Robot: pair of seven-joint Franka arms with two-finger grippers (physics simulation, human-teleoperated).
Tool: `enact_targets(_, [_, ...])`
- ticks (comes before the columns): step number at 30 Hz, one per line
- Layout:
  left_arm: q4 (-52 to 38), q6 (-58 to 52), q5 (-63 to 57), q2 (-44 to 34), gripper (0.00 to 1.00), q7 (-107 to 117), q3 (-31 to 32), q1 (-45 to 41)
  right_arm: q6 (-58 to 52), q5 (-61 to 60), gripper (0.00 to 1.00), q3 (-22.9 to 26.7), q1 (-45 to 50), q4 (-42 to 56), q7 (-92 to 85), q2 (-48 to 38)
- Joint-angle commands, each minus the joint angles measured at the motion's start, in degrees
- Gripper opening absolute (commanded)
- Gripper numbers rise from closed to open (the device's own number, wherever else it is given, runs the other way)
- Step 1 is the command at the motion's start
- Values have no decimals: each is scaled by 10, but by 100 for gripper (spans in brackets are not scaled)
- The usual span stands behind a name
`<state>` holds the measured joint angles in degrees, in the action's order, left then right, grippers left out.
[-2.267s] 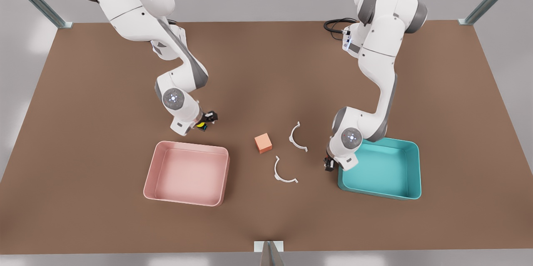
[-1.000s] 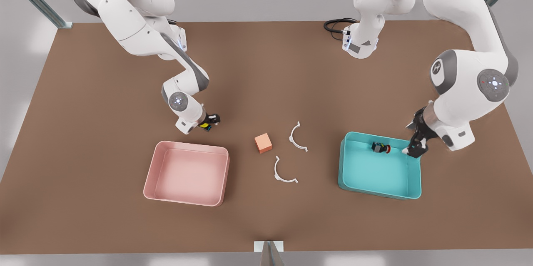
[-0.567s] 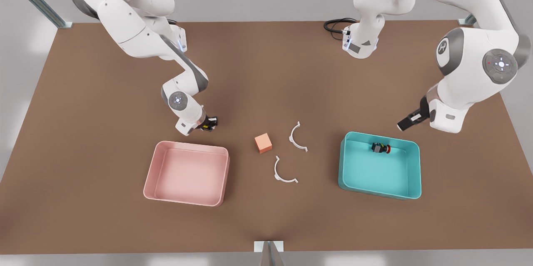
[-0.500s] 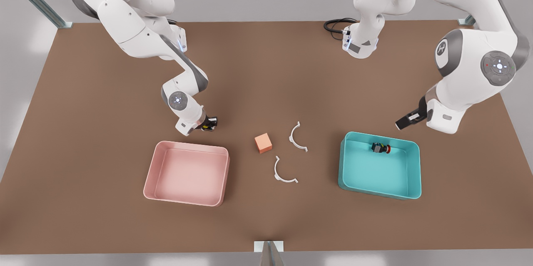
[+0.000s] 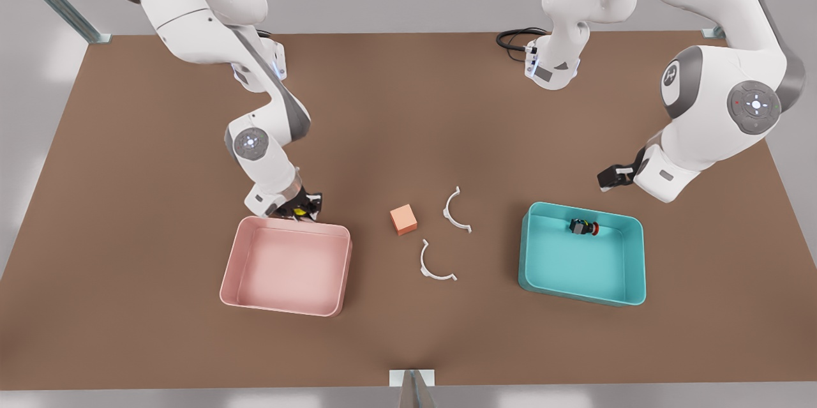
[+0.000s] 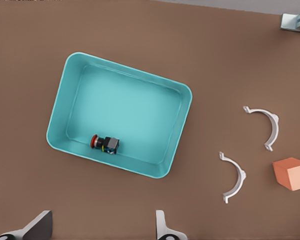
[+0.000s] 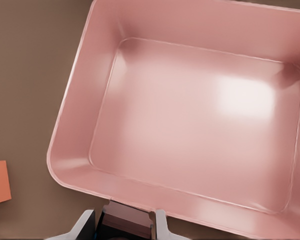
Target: Place the red button in the blue storage box with the left arm, and place the yellow button in the pink storage box with the right arm
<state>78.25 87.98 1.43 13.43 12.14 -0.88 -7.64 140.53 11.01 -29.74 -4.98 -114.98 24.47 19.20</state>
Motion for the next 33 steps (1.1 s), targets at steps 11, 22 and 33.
enact_targets(11, [0, 3, -1, 6, 100, -131, -3, 2, -39, 27, 54, 21, 46, 113, 34, 80])
enact_targets(22, [-1, 3, -1, 6, 100, -128, -3, 2, -89, 60, 100, 21, 8, 194, 31, 83])
enact_targets(33, [-2, 3, -1, 6, 100, -127, -2, -1, -504, -100, 100, 239, 22, 322, -247, -98])
